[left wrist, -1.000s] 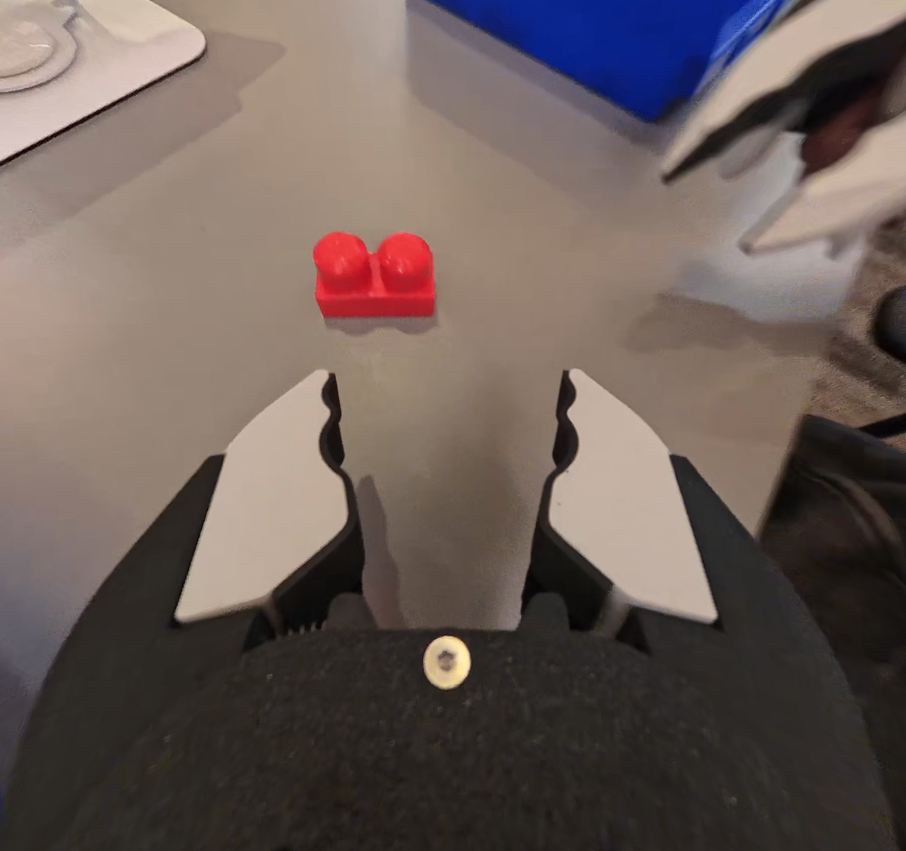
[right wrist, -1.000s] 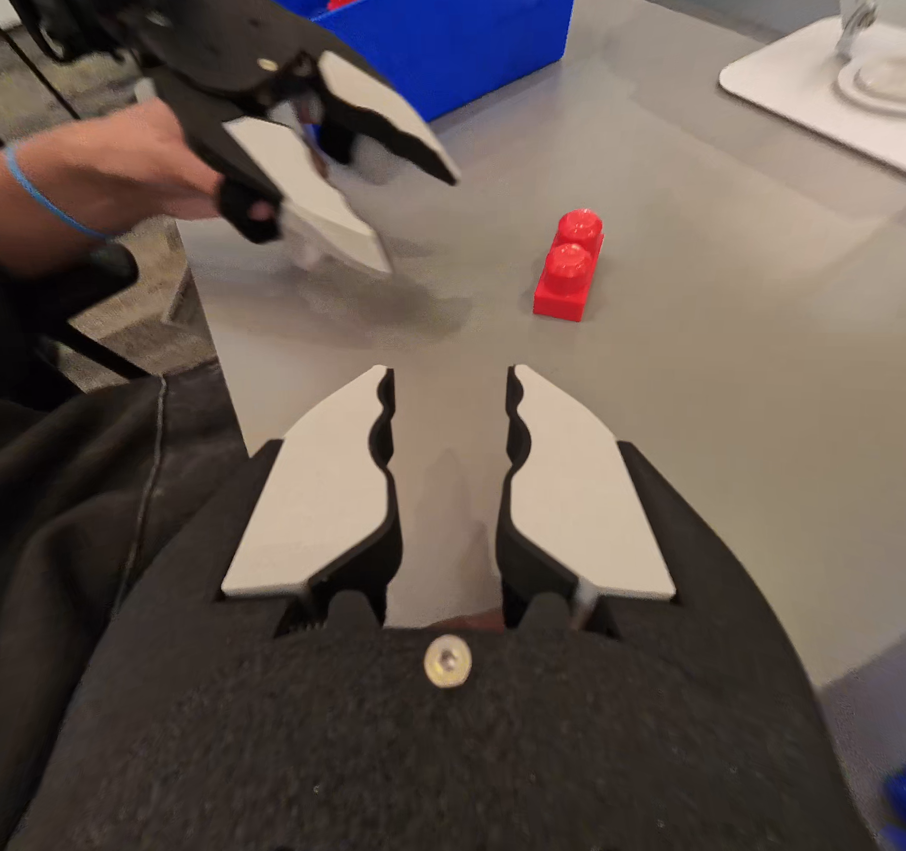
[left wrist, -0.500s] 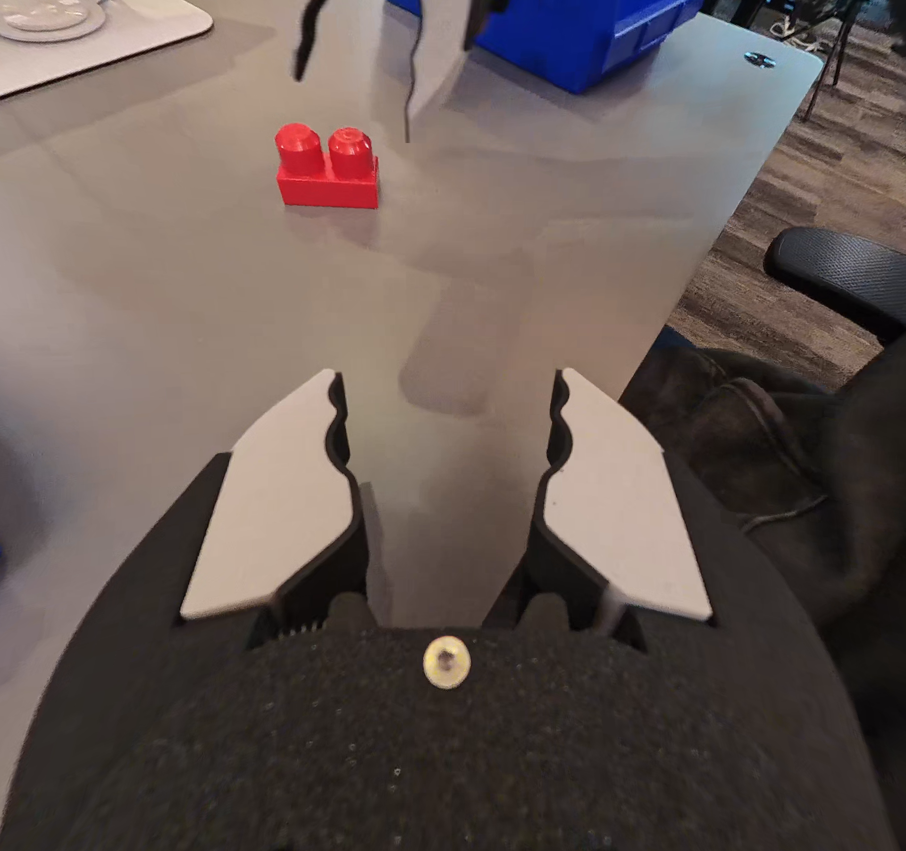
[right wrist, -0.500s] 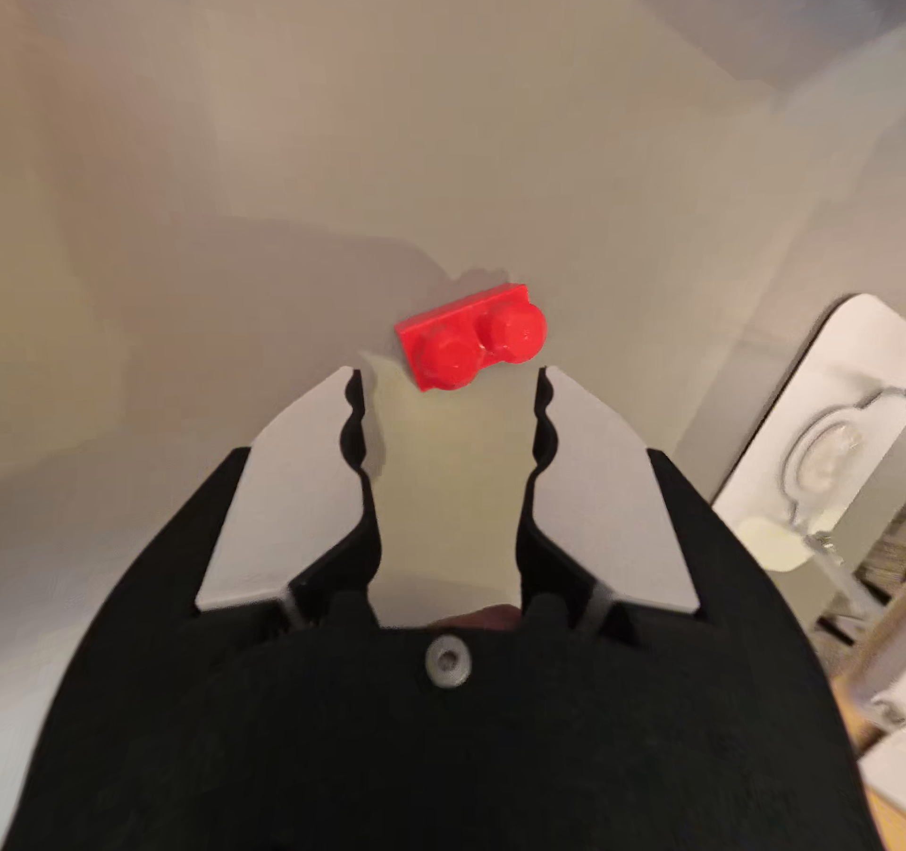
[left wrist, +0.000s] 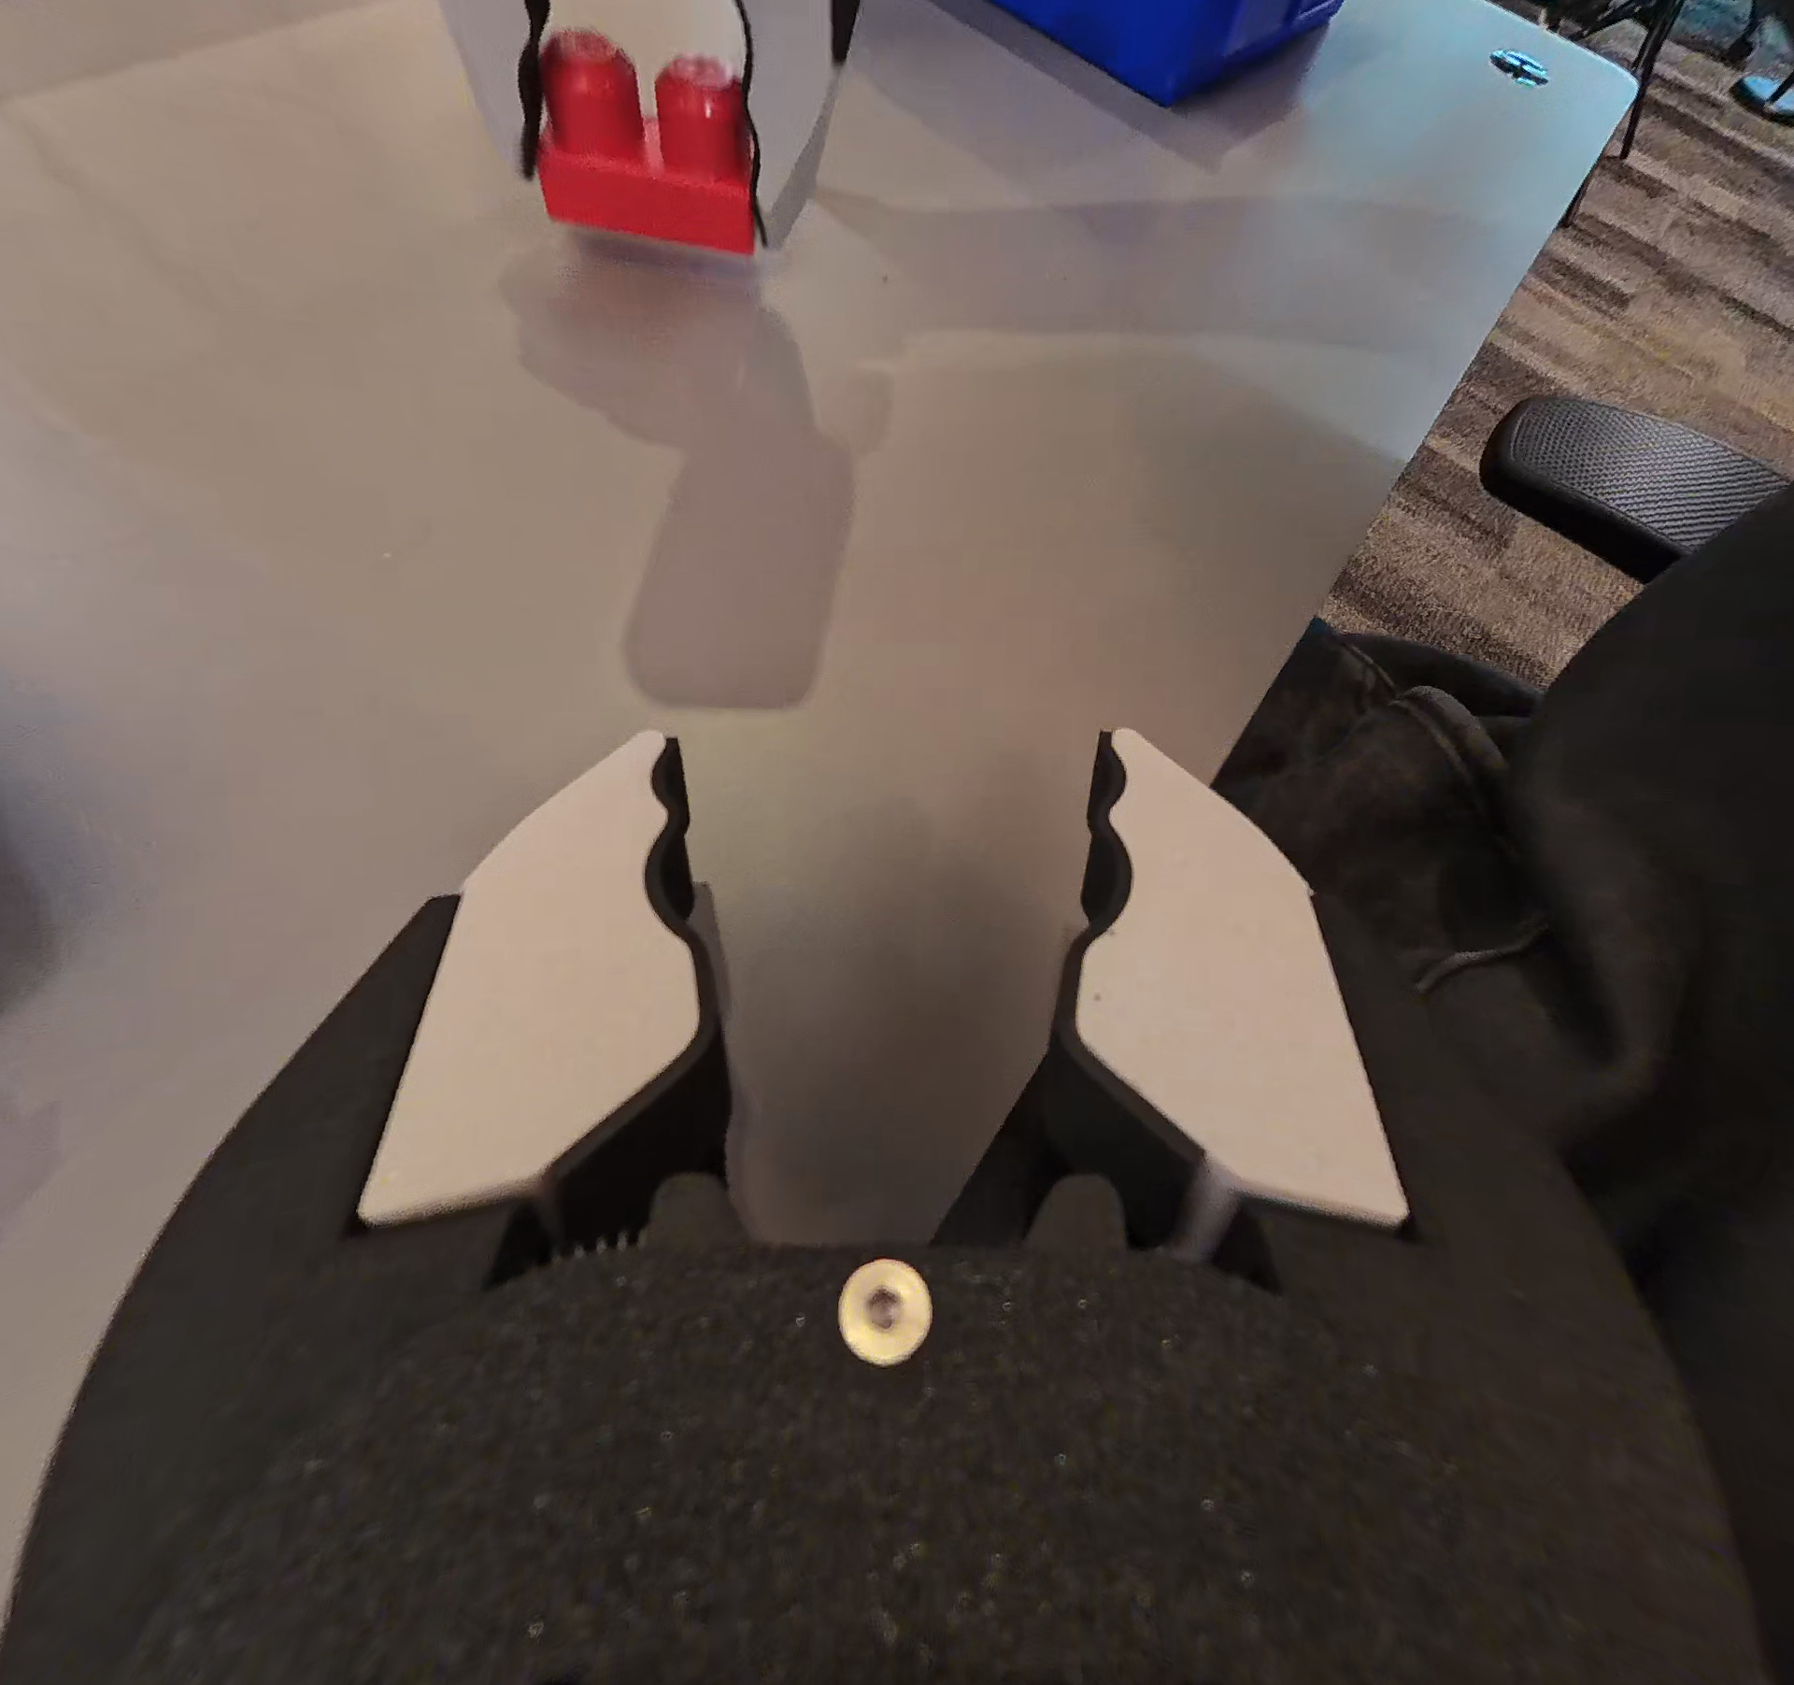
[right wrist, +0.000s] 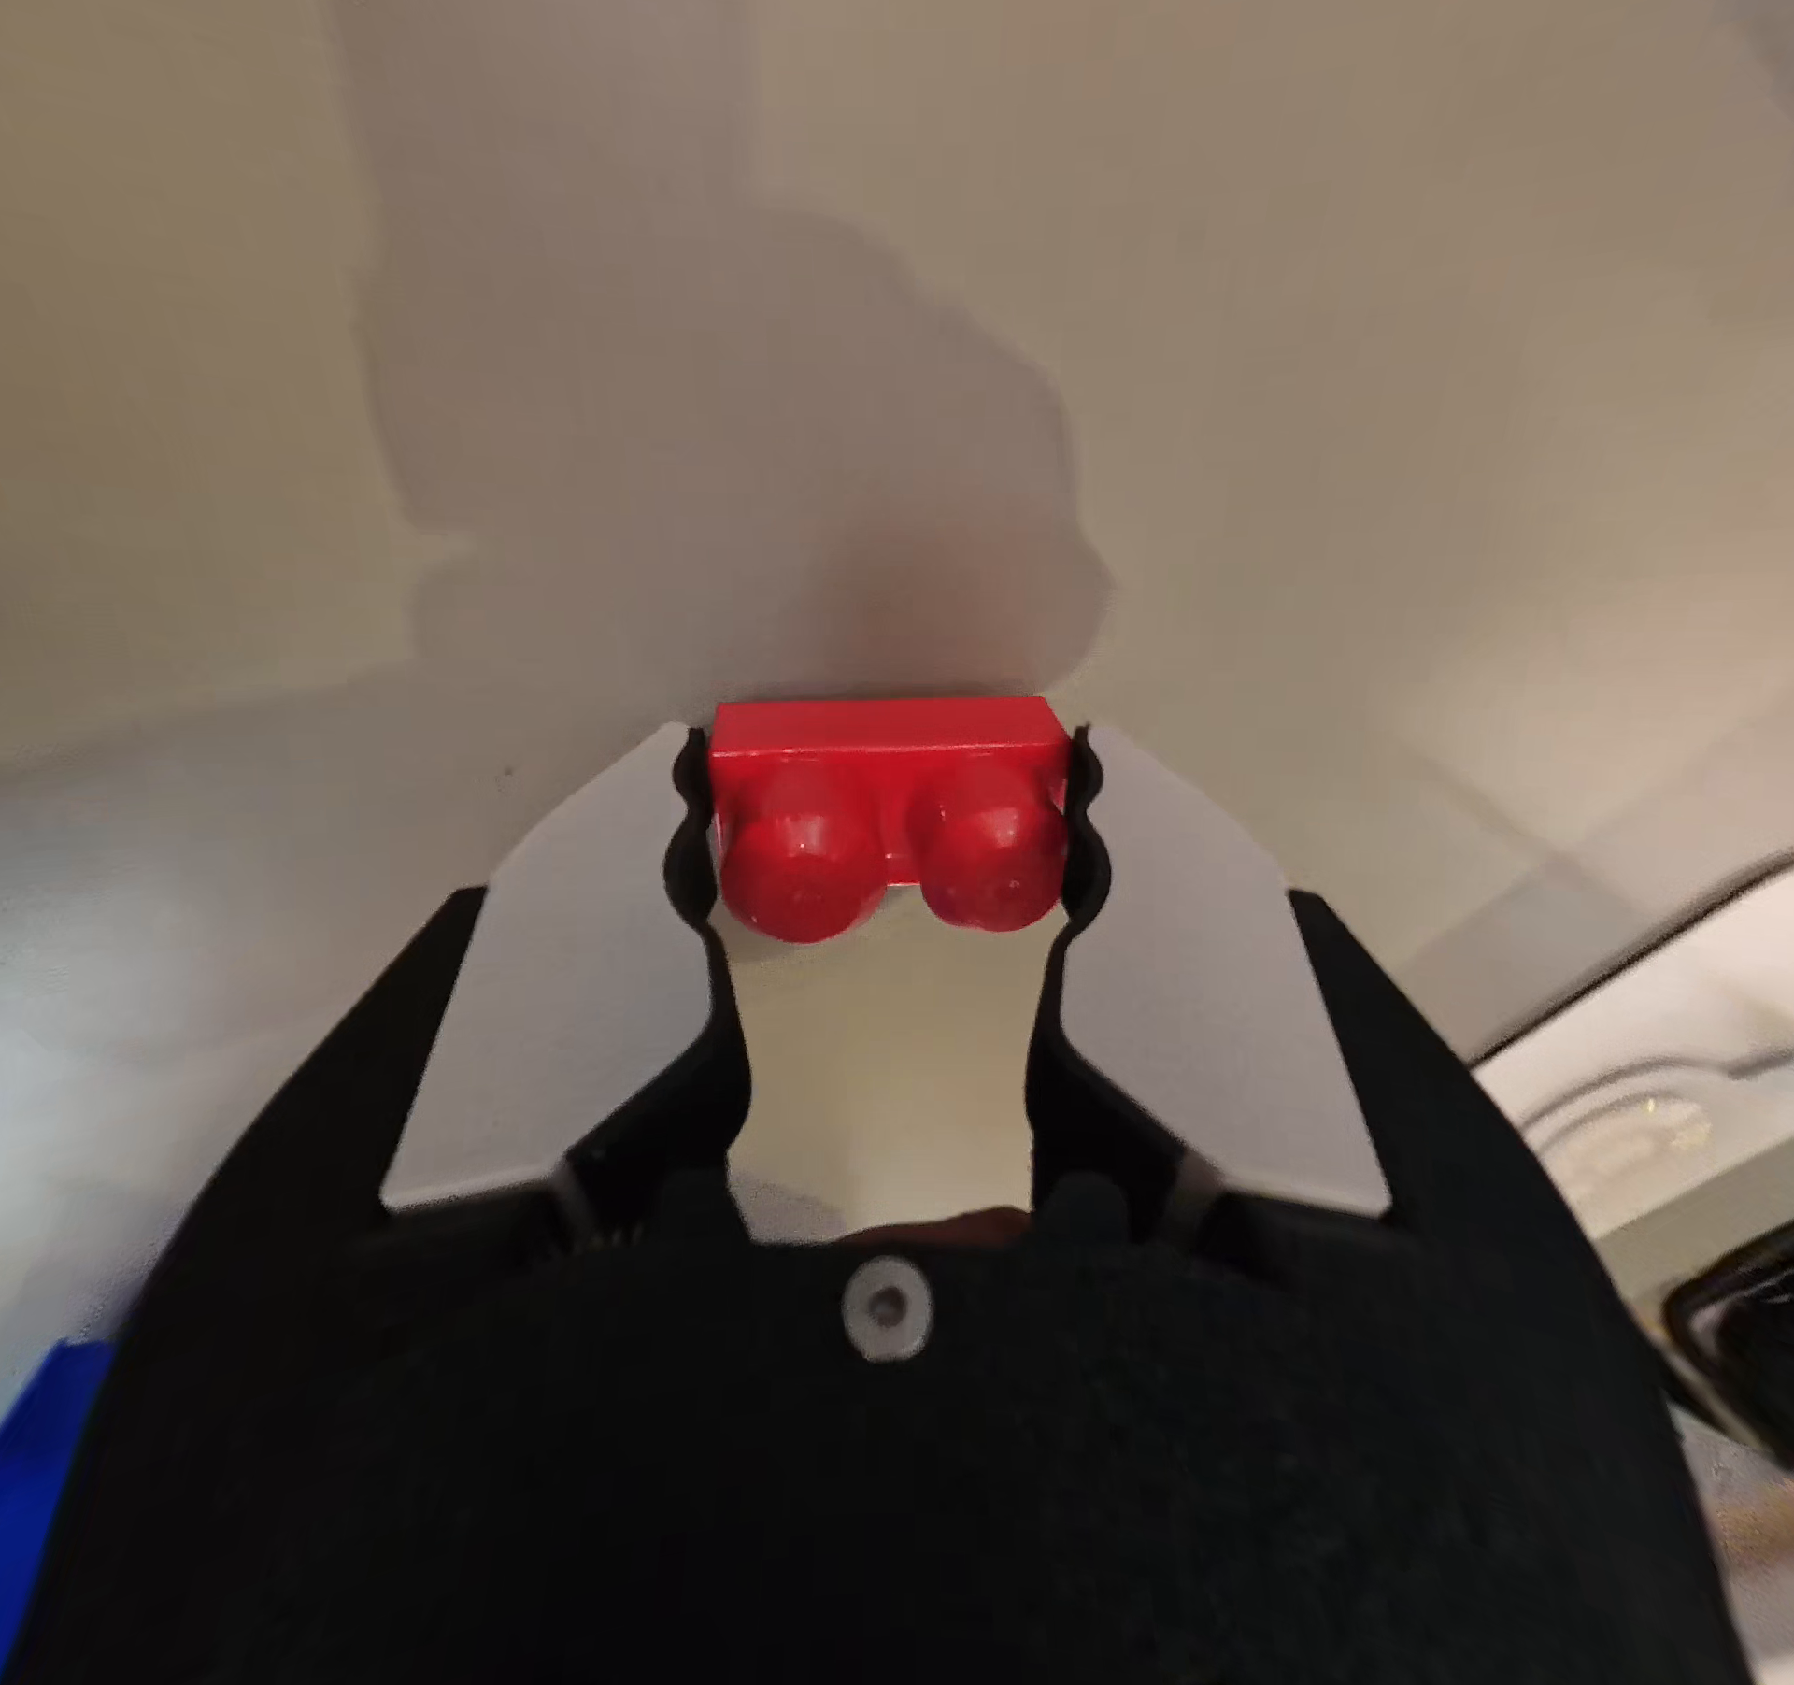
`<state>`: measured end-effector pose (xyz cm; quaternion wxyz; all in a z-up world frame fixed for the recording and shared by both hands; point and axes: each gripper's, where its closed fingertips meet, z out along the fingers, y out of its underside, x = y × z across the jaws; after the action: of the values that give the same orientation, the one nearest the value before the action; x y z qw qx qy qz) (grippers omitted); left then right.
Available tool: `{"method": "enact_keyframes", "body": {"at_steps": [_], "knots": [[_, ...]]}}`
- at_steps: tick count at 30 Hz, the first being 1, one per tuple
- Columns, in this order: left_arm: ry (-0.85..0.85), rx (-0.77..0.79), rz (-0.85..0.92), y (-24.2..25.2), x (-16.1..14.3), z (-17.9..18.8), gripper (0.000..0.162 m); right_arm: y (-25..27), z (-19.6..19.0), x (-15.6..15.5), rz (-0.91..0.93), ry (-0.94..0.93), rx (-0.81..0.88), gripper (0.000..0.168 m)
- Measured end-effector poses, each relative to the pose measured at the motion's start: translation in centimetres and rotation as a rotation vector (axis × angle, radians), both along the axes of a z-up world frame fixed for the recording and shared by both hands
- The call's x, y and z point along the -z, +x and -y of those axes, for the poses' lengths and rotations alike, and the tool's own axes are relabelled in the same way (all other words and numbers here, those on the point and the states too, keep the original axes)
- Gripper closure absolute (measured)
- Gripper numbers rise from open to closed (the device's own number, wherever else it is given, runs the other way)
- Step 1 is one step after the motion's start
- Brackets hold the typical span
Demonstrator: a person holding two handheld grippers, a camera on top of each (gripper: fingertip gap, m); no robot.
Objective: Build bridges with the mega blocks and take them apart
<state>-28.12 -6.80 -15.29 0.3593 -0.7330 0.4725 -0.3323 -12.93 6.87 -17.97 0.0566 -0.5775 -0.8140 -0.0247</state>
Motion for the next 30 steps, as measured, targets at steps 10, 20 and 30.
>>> {"method": "enact_keyframes", "body": {"at_steps": [10, 20, 30], "knots": [[-0.001, 0.031, 0.040, -0.1, -1.1, 0.8, 0.085, 12.7, -2.7, -19.0, -0.132, 0.304, 0.441, 0.098], [0.015, 0.111, 0.032, 2.1, -1.7, 1.9, 0.085, 36.1, -2.6, -14.9, -0.073, 0.328, 1.200, 0.098], [0.027, 0.157, -0.002, 3.6, -1.2, 2.3, 0.085, 43.3, -3.6, -4.9, -0.133, 0.230, 1.893, 0.098]]}}
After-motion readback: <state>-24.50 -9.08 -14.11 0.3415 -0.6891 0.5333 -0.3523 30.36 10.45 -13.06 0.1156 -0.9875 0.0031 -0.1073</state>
